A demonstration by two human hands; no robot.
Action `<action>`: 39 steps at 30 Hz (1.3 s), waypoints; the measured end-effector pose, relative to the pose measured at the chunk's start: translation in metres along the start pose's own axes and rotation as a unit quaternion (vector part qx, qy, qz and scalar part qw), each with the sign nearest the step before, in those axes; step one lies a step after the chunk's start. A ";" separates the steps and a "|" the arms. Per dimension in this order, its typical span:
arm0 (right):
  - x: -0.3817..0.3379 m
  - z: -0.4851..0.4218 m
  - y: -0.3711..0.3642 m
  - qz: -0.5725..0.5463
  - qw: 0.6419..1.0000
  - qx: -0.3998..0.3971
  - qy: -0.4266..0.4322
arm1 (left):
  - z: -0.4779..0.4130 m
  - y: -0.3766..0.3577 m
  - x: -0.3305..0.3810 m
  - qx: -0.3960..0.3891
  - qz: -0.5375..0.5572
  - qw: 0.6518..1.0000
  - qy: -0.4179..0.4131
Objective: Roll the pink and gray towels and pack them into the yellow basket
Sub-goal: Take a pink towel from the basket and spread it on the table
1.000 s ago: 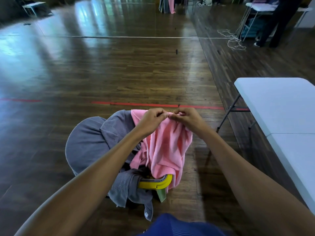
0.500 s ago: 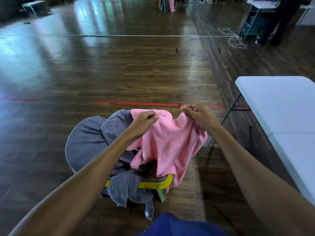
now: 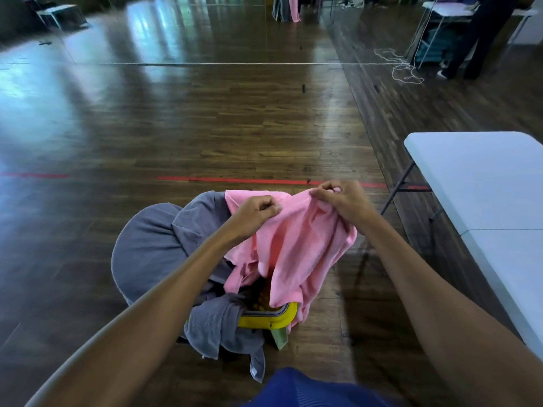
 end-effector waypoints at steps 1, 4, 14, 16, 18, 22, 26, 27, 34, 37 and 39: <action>0.004 0.001 0.007 0.006 1.000 0.017 -0.004 | 0.005 0.004 -0.008 -0.001 0.003 1.000 0.011; 0.012 0.002 0.020 0.044 0.998 0.038 -0.020 | 0.017 0.012 -0.029 0.008 0.008 0.999 0.034; -0.007 0.003 -0.025 0.004 0.994 -0.107 0.031 | -0.008 -0.006 0.016 0.000 -0.046 0.998 -0.050; -0.006 0.002 -0.026 0.013 0.992 -0.124 0.027 | -0.009 -0.006 0.016 -0.001 -0.044 0.998 -0.051; -0.003 0.001 -0.026 0.024 0.994 -0.109 0.016 | -0.008 -0.007 0.016 -0.008 -0.036 0.998 -0.047; -0.004 -0.001 -0.022 0.079 0.995 -0.054 -0.009 | -0.003 -0.005 0.011 -0.016 -0.044 0.999 -0.021; -0.001 0.003 -0.004 0.056 0.998 0.018 -0.011 | 0.009 0.008 -0.008 -0.021 -0.032 0.999 0.009; 0.001 0.005 -0.001 0.063 0.998 0.024 -0.015 | 0.012 0.011 -0.013 -0.014 -0.030 0.999 0.015; 0.006 0.001 -0.007 0.080 0.996 0.013 -0.026 | 0.009 0.015 -0.007 0.079 -0.033 0.996 0.009; 0.014 -0.001 -0.002 0.053 0.998 0.016 -0.021 | 0.004 0.025 -0.013 0.114 -0.004 0.993 0.021; 0.017 -0.003 0.001 0.064 0.998 0.007 -0.018 | 0.002 0.028 -0.016 0.106 0.020 0.994 0.031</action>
Point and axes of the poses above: each hand's wrist, its own z-axis away from the middle knuckle, its own y-axis out of the back of the hand, x = y × z, the point moved 1 cm from there along -z, towards the middle knuckle, and after that the axes turned 14 degrees about -x, right-handed, at the moved point
